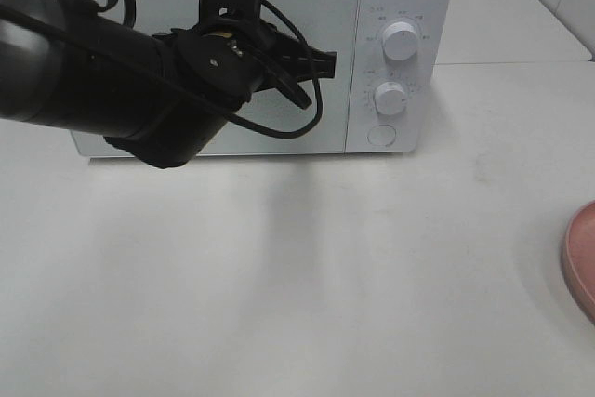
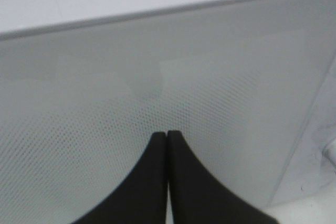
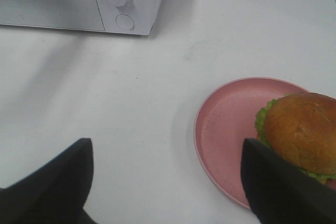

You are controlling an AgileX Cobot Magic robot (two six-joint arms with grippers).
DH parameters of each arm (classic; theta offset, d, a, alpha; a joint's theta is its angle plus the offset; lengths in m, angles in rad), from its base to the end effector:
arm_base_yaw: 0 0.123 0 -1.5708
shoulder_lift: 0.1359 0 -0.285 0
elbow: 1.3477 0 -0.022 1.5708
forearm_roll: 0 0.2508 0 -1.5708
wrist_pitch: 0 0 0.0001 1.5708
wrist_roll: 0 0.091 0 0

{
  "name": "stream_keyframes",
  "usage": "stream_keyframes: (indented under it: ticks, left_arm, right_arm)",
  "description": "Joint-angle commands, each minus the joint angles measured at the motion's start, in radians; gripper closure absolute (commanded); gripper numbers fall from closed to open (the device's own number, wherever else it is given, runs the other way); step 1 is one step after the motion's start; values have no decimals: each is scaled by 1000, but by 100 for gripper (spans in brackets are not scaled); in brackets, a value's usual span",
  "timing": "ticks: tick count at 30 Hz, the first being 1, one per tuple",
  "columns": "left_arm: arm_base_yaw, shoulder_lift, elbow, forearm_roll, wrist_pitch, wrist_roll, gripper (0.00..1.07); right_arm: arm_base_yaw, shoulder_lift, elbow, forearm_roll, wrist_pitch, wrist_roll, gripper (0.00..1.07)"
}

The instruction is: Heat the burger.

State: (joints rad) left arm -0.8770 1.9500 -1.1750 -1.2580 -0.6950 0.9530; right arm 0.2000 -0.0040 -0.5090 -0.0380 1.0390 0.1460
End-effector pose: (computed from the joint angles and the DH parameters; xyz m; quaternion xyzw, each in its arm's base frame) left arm 0.3070 -0.2825 0.1982 0.0944 0.8116 -0.0334 0.5755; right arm -0.0050 -0.0041 0.2816 -0.0221 0.8436 0.0736 0.5314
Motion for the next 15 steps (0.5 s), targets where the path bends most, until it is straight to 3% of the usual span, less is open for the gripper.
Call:
stream_keyframes:
  ticks: [1, 2, 3, 4, 5, 7, 8, 10, 13, 15]
  left_arm:
    - [-52, -34, -9, -236, 13, 282, 107]
    - [-63, -46, -9, -325, 49, 396, 107]
    - [-63, -46, -9, -325, 49, 396, 107]
    - [-65, -52, -9, -375, 73, 451, 107]
    - [-65, -52, -9, -375, 73, 451, 107]
    - [-68, -91, -8, -563, 154, 662, 103]
    - [-68, -91, -8, -563, 154, 662, 103]
    - [-79, -137, 18, -563, 170, 738, 96]
    - [-79, -157, 26, -563, 170, 744, 92]
    - [-78, -231, 80, -562, 172, 744, 74]
  right_arm:
    - [-7, -25, 1, 0, 1, -4, 32]
    - [-7, -25, 1, 0, 1, -4, 32]
    - [-7, -25, 1, 0, 1, -4, 32]
    - [-7, -25, 1, 0, 1, -4, 32]
    - [-7, -25, 1, 0, 1, -4, 32]
    - [-7, -25, 1, 0, 1, -4, 32]
    - [-7, -25, 1, 0, 1, -4, 32]
    - [-7, -25, 1, 0, 1, -4, 32]
    - [-7, -25, 1, 0, 1, -4, 32]
    - [-7, -25, 1, 0, 1, -4, 32]
